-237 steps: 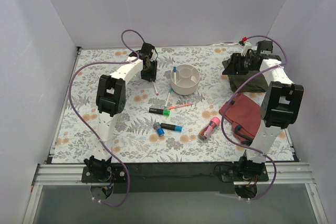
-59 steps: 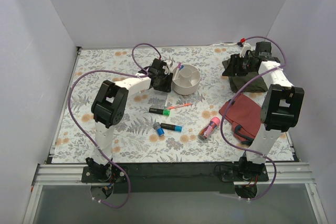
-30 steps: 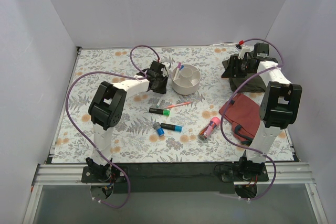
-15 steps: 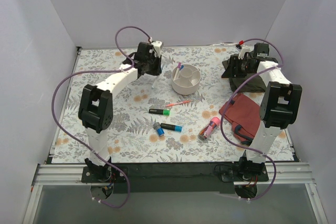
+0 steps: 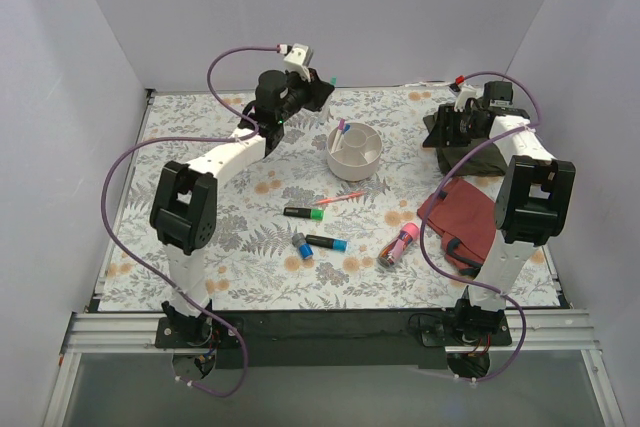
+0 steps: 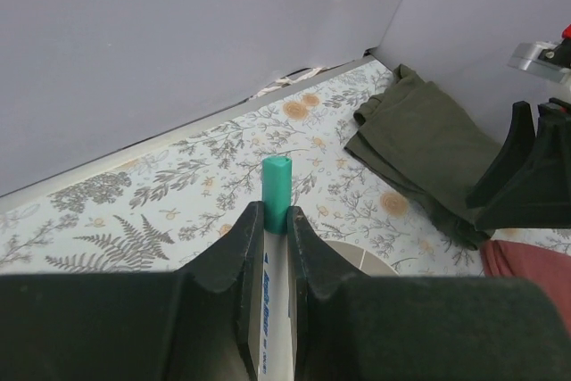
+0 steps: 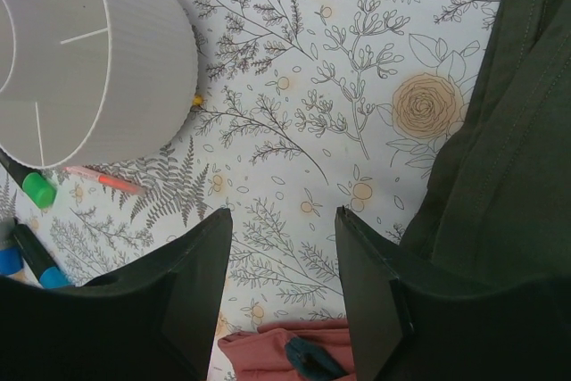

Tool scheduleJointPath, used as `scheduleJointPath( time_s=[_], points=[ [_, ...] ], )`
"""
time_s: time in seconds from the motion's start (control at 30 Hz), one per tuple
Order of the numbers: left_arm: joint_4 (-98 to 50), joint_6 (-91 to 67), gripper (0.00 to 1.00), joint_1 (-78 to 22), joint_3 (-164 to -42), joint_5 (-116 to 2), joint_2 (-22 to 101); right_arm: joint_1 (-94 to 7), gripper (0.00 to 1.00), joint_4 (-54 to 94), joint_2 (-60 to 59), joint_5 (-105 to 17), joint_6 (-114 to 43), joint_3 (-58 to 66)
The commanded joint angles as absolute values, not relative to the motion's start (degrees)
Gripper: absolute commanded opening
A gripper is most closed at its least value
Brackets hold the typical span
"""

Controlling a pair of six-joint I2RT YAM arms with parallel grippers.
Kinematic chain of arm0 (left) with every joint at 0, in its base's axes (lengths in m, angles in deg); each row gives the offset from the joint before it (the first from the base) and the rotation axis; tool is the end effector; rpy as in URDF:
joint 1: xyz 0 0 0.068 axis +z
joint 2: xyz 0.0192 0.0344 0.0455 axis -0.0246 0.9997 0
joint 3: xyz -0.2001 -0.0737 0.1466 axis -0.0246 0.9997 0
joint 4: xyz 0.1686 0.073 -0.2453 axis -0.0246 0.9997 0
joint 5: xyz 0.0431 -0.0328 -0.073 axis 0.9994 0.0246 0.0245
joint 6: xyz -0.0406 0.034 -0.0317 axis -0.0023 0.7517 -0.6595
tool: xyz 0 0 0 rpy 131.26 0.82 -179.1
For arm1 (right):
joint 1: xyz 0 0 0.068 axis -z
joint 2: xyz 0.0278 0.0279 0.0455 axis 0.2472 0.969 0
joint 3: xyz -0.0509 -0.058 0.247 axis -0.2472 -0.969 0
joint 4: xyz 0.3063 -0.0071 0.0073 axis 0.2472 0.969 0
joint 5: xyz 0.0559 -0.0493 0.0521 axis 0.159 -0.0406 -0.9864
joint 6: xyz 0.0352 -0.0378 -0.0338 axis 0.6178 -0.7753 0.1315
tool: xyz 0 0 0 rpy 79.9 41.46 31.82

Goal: Sort the stationery into containers
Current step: Place the pen in the storage box.

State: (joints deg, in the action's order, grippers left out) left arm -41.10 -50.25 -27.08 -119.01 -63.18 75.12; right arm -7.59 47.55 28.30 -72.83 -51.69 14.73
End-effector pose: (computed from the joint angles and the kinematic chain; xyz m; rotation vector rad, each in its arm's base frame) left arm 0.4651 -0.2363 0.2800 -0.1582 1.7681 -1.1863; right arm 0.4676 -0.0275 0.1970 -0.3151 2.3204 0.6375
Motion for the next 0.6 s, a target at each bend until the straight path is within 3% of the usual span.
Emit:
scheduleJointPath(
  time_s=[0.0,0.57],
  points=[
    [-51.23,-52.54,0.0,-27.6,-118.62,-65.51,78.08,-7.81,0.58,46.79,27.32,-72.44,-52.61,16.85],
    [-54.57,-54.65,0.0,-29.09,-119.51,-67.27,84.6,-7.81,0.58,48.1,26.96,-71.74,-53.75,15.97]
  ],
)
